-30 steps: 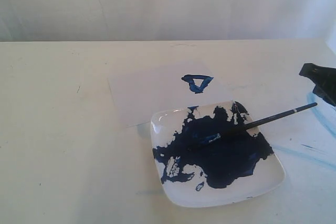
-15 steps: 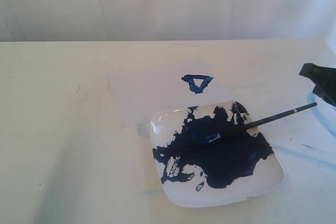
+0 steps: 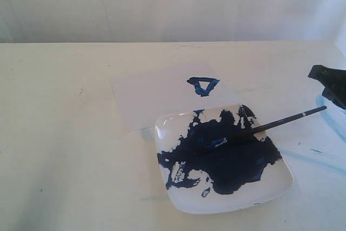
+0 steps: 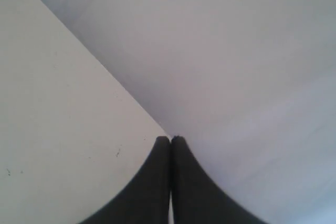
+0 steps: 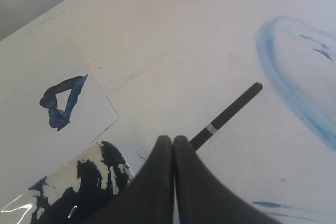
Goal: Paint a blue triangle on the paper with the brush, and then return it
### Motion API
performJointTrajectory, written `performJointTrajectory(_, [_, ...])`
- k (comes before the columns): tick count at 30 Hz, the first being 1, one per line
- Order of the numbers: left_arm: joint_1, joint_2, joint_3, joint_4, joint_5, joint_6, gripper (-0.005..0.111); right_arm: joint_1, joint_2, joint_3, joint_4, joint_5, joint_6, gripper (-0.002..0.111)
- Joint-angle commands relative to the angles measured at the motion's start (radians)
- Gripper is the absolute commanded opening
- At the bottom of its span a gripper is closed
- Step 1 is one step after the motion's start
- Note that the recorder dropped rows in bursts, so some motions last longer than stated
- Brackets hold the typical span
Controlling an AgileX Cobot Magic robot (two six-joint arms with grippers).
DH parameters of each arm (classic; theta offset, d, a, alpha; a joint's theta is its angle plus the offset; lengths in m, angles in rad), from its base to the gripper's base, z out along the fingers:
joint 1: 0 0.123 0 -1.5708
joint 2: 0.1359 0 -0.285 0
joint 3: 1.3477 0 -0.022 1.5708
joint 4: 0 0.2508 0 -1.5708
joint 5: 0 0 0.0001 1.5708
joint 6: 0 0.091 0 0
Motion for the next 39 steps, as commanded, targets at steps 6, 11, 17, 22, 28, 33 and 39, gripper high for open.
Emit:
performJointTrajectory(6, [0.005, -0.005, 0.005, 0.271, -0.035, -0.408, 0.000, -0.003, -0.007, 0.004, -0.004, 0.004, -0.012, 0.000])
performJointTrajectory(11, [0.005, -0.005, 0.005, 1.470, 0.090, -0.754, 0.000, -0.003, -0.007, 0.004, -0.004, 0.001, -0.012, 0.000])
performJointTrajectory(17, [0.008, -0.005, 0.005, 1.523, 0.564, -0.714, 0.000, -0.003, -0.007, 0.004, -0.004, 0.001, -0.012, 0.000])
performJointTrajectory(22, [0.014, -0.005, 0.005, 1.523, 0.586, -0.625, 0.000, -0.003, -0.007, 0.004, -0.004, 0.001, -0.012, 0.000])
performJointTrajectory(28, [0.062, -0.005, 0.005, 1.523, 0.583, -0.570, 0.000, -0.003, -0.007, 0.004, -0.004, 0.001, -0.012, 0.000])
performJointTrajectory(33, [0.082, -0.005, 0.005, 1.530, 0.583, -0.570, 0.000, -0.003, -0.007, 0.004, -0.004, 0.001, -0.012, 0.000])
performJointTrajectory(39, [0.126, -0.005, 0.005, 1.530, 0.587, -0.570, 0.000, -0.003, -0.007, 0.004, -0.004, -0.001, 0.003, 0.000])
